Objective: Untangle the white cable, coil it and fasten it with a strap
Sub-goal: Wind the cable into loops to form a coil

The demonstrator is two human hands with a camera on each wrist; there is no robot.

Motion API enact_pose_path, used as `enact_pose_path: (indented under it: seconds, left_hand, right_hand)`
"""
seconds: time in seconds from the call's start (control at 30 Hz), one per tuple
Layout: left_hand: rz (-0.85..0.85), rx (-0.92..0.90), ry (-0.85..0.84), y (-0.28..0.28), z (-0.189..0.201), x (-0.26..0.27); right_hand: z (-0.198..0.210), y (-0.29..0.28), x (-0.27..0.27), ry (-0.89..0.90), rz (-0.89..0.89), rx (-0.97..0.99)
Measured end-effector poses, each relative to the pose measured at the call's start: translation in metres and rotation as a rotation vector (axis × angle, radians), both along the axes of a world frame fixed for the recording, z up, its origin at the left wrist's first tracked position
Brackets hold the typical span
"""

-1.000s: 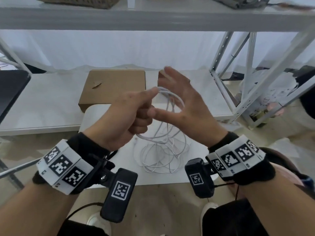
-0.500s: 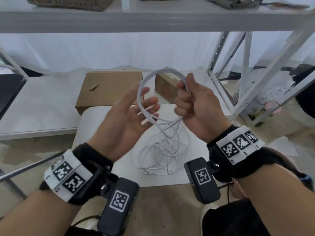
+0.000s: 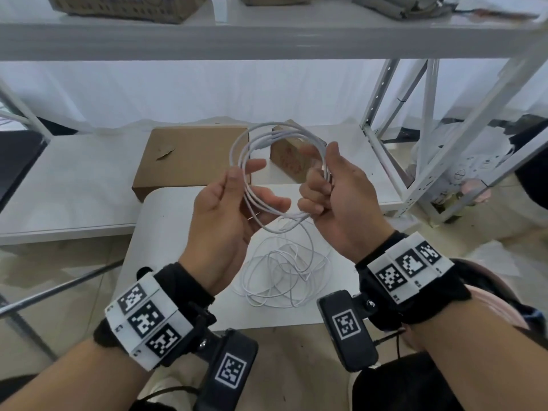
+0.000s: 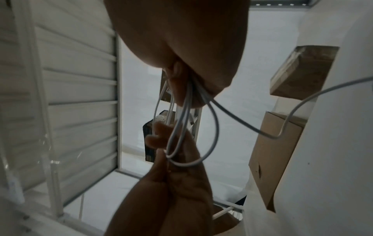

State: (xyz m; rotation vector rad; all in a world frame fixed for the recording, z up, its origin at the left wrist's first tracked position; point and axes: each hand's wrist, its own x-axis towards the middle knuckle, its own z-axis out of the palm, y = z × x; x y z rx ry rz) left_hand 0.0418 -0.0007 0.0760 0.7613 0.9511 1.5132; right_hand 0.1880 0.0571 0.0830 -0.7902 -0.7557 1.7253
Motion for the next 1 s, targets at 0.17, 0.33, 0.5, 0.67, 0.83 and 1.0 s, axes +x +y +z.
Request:
enact_pose_path:
  seconds: [0.17,0.33,0.5,0.67,0.83,1.0]
  left_hand:
    - [0.098,-0.122,-0.268,0.006,0.001,-0.003]
    - [0.071,-0.191,-0.164,0.01,0.004,-0.007]
    - [0.032,-0.214,-0.104,0.008,0.002,-0.009]
    - [0.032,-0.156,-0.105,0.009,0.004,-0.012]
    - [0.051,-0.088,0.037,0.007,0.005,-0.006]
    - [0.103,-0.02,0.337,0.005,-0.002,-0.003]
  right_hand:
    - [-0.003,-0.007,-0.005,-0.112,0.085,0.078]
    - [-0.006,-0.01,-0.007,-0.136,0.09,0.093]
    - [-0.004,-0.006,-0.001,-0.077,0.126,0.069]
    - [-0.002,-0.002,0.005,-0.037,0.163,0.04]
    - [-0.003,-0.007,0.001,-0.163,0.148,0.131]
    - [-0.003,-0.007,0.008,-0.28,0.097,0.191]
